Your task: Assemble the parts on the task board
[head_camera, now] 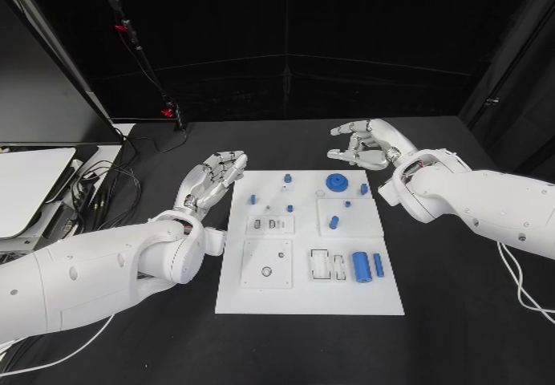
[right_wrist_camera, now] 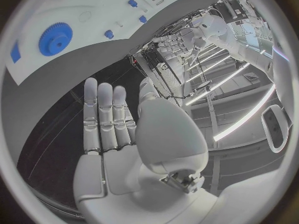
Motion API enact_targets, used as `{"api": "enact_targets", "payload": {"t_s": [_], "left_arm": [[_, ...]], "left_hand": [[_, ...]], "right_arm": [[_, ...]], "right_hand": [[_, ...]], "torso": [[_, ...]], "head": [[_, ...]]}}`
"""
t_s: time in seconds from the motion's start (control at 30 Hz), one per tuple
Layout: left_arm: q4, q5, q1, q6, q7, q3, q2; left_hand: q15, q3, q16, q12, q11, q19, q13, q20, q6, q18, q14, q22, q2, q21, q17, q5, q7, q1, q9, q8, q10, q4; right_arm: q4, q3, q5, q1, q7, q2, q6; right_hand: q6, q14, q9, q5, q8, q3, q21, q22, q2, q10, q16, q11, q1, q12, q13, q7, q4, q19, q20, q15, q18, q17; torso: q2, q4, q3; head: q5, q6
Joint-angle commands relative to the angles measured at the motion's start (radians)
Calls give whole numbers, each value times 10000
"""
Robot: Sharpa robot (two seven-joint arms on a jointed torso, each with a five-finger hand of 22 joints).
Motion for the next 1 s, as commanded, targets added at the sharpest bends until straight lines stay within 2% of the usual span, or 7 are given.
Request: {"api": "enact_targets", "payload": {"t_s": [0.03,0.13,0.2,0.3,0.4,0.6,1.0], "left_arm": [[-3,-60,12,101,2387,9,12],[-3,-60,12,111,2379,8,17],[-9,-60,12,118,2374,8,21],[-13,-60,12,113,2375,8,24],[-19,-60,12,112,2368,8,22],[-31,-60,9,109,2364,8,9],[-69,-60,-21,137,2388,7,8]], "left_hand": [[25,-37,18,-35,10,-3,4,-13,75,89,65,8,108,43,16,48,1614,20,-5,-40,67,-2],[25,-43,19,-32,10,1,5,-14,81,88,65,12,116,50,16,69,1613,38,-5,-42,74,-2],[25,-47,20,-30,9,1,5,-13,84,87,66,12,122,52,16,86,1613,51,-5,-43,78,-2],[25,-49,21,-30,9,1,5,-13,86,86,66,12,125,53,16,92,1613,56,-5,-44,80,-2],[25,-53,21,-28,9,2,5,-13,88,86,67,13,131,56,16,107,1613,66,-5,-45,83,-1],[25,-55,22,-28,8,3,5,-13,90,85,67,14,134,57,16,114,1613,71,-5,-46,84,-1],[25,-61,23,-26,8,2,5,-12,92,83,67,13,151,61,16,144,1613,91,-6,-50,89,0]], "right_arm": [[69,6,649,26,278,-127,567],[32,1,672,26,294,-253,477],[-33,-3,680,25,261,-304,383],[-177,-10,555,22,157,-326,256],[-350,-15,123,17,-77,-308,145],[-833,-20,-1313,-2,-794,-102,117],[-2090,-21,-3725,-123,-2368,783,964]], "right_hand": [[-282,1177,46,-29,301,-16,120,246,52,1889,1529,-36,-183,3170,3665,-172,127,82,-4,-58,9,2827],[-618,3513,127,440,976,-237,569,890,-67,4609,3477,-47,-356,4704,6348,-201,151,68,-42,-19,-3,7438],[-607,5224,191,644,1347,-302,2305,2765,0,5760,3854,-97,-451,4933,7101,-41,169,1630,-62,-53,-285,9704],[-468,5369,287,1016,1819,-394,5755,6883,74,5762,3867,-78,-548,4933,7102,358,200,5366,-98,-86,-1176,9889],[-395,5369,374,1131,2264,-519,7003,8580,75,5762,3867,605,-632,4933,7102,962,220,6975,324,477,-1632,9889],[-383,5369,473,1653,2744,-371,7195,8885,-168,5762,3867,710,-374,4933,7102,1067,89,7273,590,597,-1715,9889],[-903,5369,664,2544,3428,1016,7195,8885,-1245,5762,3867,626,-278,4933,7102,980,258,7273,551,507,-1715,9889]], "torso": [[-1,1,-5],[3,-2,-8],[6,-1,-4],[5,6,-4],[14,5,8],[13,4,12],[19,18,6]], "head": [[-68,6],[-115,2],[-143,5],[-182,8],[-234,25],[-409,90],[-484,88]]}}
